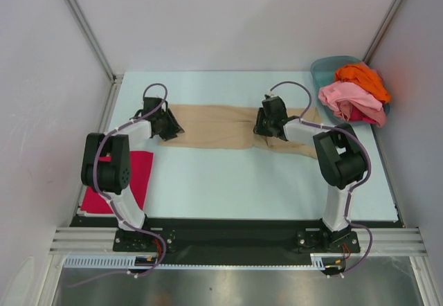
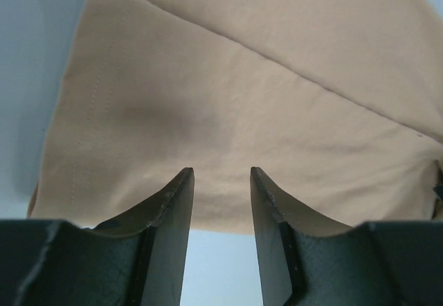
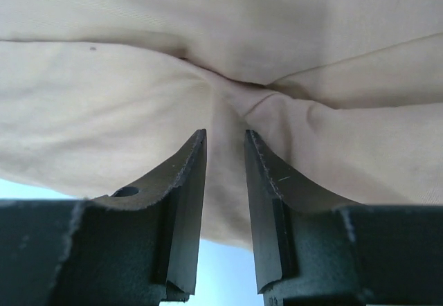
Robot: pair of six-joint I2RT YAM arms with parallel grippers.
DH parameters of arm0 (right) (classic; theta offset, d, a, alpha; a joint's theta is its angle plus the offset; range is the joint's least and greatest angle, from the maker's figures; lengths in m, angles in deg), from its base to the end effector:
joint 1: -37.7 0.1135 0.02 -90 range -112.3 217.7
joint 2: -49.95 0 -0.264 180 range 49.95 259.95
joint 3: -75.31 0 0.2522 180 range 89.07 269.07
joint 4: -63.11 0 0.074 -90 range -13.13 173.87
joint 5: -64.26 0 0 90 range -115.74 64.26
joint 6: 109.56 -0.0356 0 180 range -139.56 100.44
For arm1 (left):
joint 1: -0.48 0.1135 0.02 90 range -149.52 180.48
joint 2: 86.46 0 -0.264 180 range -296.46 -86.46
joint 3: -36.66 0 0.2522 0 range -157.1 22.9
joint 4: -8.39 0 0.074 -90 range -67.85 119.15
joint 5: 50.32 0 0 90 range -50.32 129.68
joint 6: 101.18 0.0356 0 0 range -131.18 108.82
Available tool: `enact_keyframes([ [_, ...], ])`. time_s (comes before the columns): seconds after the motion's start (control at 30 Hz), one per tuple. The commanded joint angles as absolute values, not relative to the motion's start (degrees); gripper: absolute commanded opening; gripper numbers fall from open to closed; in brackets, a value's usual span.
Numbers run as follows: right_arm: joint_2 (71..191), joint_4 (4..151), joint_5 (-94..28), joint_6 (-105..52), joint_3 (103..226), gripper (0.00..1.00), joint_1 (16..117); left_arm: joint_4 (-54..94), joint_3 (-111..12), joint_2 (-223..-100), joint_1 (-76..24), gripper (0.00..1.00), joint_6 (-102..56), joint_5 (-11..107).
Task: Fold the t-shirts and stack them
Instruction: Fold the tshirt
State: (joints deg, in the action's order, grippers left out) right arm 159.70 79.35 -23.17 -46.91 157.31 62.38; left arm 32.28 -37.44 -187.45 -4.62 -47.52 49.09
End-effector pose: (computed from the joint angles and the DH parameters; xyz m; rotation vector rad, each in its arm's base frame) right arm 0.3743 0.1703 0.1684 0.0778 2.3709 0.3939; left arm 0.3623 -0.0382 0.1741 -0.6050 2.4373 -0.5097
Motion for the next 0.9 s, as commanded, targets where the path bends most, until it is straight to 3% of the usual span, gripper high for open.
enact_keyframes([
  [0.0,161.0,78.7,-23.5,-45.3,156.7,0.33,60.3,36.5,-40.9,-191.2,-3.4,0.44,-44.5,48.5],
  [0.23,156.4,80.1,-28.1,-43.2,155.2,0.36,58.3,38.1,-40.6,-190.6,-1.2,0.45,-43.8,44.8],
  [0.37,149.9,85.4,-25.8,-43.9,155.6,0.57,59.0,40.6,-42.0,-187.5,-1.2,0.45,-43.2,42.2],
  [0.6,139.5,95.3,-9.9,-55.7,155.9,0.85,58.4,40.6,-39.3,-173.5,-3.1,0.49,-43.8,42.0],
  [0.63,139.1,96.8,-8.0,-57.8,156.3,0.99,58.5,40.5,-39.0,-172.0,-3.4,0.49,-44.0,42.4],
  [0.87,146.3,118.1,0.6,-78.2,168.2,1.0,57.3,40.4,-35.4,-160.4,-8.5,0.56,-45.0,46.0],
])
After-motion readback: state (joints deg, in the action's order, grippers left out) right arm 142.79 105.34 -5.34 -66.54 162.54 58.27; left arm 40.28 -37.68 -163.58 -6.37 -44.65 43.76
